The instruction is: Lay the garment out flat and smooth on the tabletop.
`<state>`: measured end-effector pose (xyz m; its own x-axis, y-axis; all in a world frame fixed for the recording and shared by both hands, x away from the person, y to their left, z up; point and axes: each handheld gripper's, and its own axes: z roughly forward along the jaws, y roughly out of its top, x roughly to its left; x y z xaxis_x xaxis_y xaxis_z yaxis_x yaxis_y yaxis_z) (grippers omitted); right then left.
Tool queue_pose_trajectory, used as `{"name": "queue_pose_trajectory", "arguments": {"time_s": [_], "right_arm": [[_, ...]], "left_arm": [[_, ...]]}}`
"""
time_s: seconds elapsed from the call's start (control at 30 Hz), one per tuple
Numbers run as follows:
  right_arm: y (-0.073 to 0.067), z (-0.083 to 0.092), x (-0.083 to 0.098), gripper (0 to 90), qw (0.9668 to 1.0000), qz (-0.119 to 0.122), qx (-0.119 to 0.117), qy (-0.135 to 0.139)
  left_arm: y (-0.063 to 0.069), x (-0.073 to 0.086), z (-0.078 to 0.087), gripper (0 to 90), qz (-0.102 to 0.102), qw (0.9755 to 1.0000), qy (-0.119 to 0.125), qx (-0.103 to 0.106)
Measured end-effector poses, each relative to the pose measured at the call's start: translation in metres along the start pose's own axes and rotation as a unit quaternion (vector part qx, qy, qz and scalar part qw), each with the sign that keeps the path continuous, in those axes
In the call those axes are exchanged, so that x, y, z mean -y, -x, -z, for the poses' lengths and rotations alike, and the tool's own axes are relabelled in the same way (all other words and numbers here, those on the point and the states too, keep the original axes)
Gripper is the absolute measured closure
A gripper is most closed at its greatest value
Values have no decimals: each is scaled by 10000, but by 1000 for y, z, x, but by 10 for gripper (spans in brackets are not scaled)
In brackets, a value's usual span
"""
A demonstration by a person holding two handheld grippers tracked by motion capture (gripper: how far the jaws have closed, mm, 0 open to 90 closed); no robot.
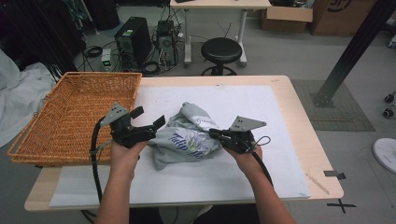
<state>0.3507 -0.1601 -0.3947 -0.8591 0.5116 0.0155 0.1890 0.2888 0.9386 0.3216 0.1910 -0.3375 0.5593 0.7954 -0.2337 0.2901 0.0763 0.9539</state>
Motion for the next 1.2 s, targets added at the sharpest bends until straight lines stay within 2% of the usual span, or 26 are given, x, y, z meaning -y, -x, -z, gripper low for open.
{"name": "queue_pose_trajectory", "arguments": {"time_s": [0.17, 0.2, 0.23, 0.33, 0.4, 0.43, 0.47, 0.5, 0.53, 0.57, 0.6, 0.63, 0.67, 0.7, 0.73, 0.77, 0.8, 0.87, 0.9, 0.93, 1.0, 1.03, 1.1, 1.13, 1.17, 1.2], "right_arm": [[-13, 16, 13, 851, 9998, -119, 138, -20], [-14, 16, 17, 850, 9998, -154, 142, -66], [-14, 16, 17, 850, 9998, -154, 142, -66], [-19, 10, 33, 837, 9988, -266, 123, -384], [-20, 7, 36, 801, 9984, -232, 127, -503], [-20, 7, 36, 801, 9984, -232, 127, -503], [-18, 9, 35, 674, 9986, -229, 136, -467], [-15, 12, 33, 621, 9988, -288, 144, -371], [-15, 12, 33, 621, 9988, -288, 144, -371], [-11, 16, 30, 588, 9990, -350, 145, -245], [0, 24, 21, 517, 9987, -468, 196, 68], [6, 27, 16, 481, 9982, -507, 275, 159], [13, 30, 10, 440, 9974, -574, 382, 216], [13, 30, 10, 440, 9974, -574, 382, 216], [27, 30, 1, 405, 9950, -758, 566, 308], [27, 30, 1, 405, 9950, -758, 566, 308], [42, 24, -6, 401, 9933, -909, 630, 325], [57, 11, -10, 400, 9926, -1004, 657, 194], [57, 11, -10, 400, 9926, -1004, 657, 194], [71, -8, -8, 401, 9918, -1104, 635, -56], [75, -15, -6, 408, 9914, -1152, 607, -134], [84, -29, 0, 430, 9900, -1287, 493, -288], [87, -35, 3, 439, 9896, -1299, 454, -408], [91, -47, 13, 449, 9859, -1505, 257, -688], [91, -51, 16, 466, 9840, -1588, 182, -781], [91, -51, 16, 466, 9840, -1588, 182, -781]], "left_arm": [[4, 3, -1, 16, -176, 9997, 134, 139], [4, 5, -3, 15, -158, 9994, 140, 281], [4, 5, -3, 12, -158, 9994, 140, 281], [2, 12, -7, 12, -194, 9982, 91, 561], [2, 19, -12, 12, -265, 9971, 43, 710], [2, 19, -12, 12, -265, 9971, 43, 710], [2, 22, -16, 14, -350, 9972, -108, 651], [1, 22, -18, 26, -390, 9974, -188, 584], [1, 22, -18, 44, -390, 9974, -188, 584], [1, 23, -20, 44, -406, 9975, -278, 509], [-1, 23, -23, 61, -332, 9977, -334, 490], [-1, 23, -23, 61, -332, 9977, -334, 490], [-3, 23, -25, 61, -151, 9978, -382, 519], [-3, 23, -25, 62, -151, 9978, -382, 519], [-5, 23, -26, 62, -64, 9983, -275, 519], [-5, 23, -26, 61, -64, 9983, -275, 519], [-5, 22, -27, 62, -51, 9983, -241, 528], [-7, 21, -30, 61, -17, 9984, -237, 511], [-7, 21, -30, 62, -17, 9984, -237, 511], [-7, 21, -31, 62, 1, 9985, -236, 503], [-6, 21, -32, 61, 9, 9983, -227, 538], [-7, 21, -32, 62, 8, 9982, -227, 551], [-8, 21, -34, 62, 34, 9983, -245, 537], [-11, 21, -36, 62, 80, 9982, -266, 528], [-11, 21, -36, 62, 80, 9982, -266, 528], [-12, 22, -37, 62, 115, 9981, -279, 540]]}}
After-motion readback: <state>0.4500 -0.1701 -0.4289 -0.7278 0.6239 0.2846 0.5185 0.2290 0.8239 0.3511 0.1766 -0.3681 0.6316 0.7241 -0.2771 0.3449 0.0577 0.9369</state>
